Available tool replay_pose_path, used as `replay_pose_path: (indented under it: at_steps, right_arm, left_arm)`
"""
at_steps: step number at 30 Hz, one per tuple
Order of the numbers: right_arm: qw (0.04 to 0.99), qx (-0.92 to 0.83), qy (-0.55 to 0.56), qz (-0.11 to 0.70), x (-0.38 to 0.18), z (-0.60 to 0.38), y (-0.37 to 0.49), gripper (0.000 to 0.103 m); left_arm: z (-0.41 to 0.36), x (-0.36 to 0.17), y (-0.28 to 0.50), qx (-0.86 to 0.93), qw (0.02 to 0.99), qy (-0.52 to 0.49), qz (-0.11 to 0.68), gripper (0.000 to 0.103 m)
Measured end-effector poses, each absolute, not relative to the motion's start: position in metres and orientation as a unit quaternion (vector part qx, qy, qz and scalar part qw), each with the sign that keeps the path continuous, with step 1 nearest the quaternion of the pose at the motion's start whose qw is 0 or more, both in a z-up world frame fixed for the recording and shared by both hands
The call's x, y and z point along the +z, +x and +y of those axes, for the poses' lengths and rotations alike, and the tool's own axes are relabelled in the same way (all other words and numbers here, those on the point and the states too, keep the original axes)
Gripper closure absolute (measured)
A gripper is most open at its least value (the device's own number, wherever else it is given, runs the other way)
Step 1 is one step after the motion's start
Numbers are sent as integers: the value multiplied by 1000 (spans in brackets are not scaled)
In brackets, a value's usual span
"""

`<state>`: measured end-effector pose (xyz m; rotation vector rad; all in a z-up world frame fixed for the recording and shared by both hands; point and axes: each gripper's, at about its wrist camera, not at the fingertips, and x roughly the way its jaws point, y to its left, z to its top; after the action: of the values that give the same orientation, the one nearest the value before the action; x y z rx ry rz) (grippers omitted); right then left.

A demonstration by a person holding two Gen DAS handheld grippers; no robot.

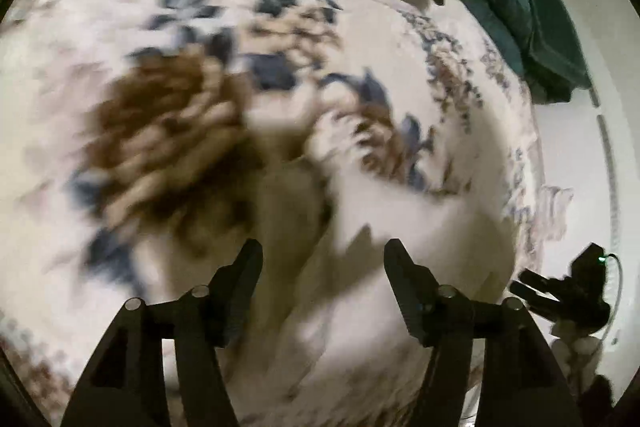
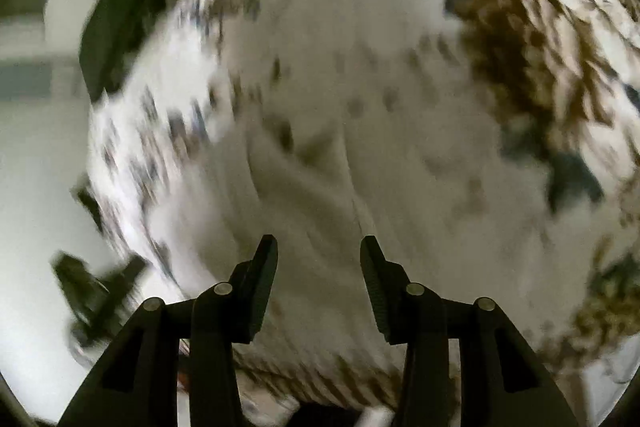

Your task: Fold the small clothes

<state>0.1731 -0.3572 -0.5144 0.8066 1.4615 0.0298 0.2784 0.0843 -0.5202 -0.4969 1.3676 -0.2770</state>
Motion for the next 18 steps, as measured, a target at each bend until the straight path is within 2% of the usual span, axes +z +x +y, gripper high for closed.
replay_pose_path:
  at_steps: [2,3,4,6,7,9,11,13,15,18]
  right_arm:
    - [670,0,394,630,-523,-364,191,58]
    - [663,6,415,623,-527,-364,201,58]
    - [653,24,435,620,-533,-361,212,58]
    - [646,44,420,636,-541,-347,232,58]
    - [646,49,402,647,-543,-340,241,64]
    - [664,45,356,656,-539,-325,252,92]
    - [686,34,342,641,-530,-324,260,93]
    - [697,11,353,624,-527,-336,268,100]
    - [695,-9,367,618,-533,-347,281,100]
    - [685,-29,352,638,-552,-358,298,101]
  left_arm:
    - [70,-527,296,-129,747,-208,618,50]
    - [64,-528,301,-133,752,-193,616,85]
    - [56,-529,307,-135,756,-169,617,92]
    - [52,-527,313,-140,763,-146,613,93]
    - [51,-526,317,-146,765,-138,611,94]
    - [52,-525,324,-155,767,-128,609,95]
    - [55,-525,335,-156,769,-119,609,96]
    - [60,-532,350,-155,765,-119,614,98]
    - [68,-546,368,-146,758,-128,623,100]
    - [88,-564,389,-149,720,-191,651,98]
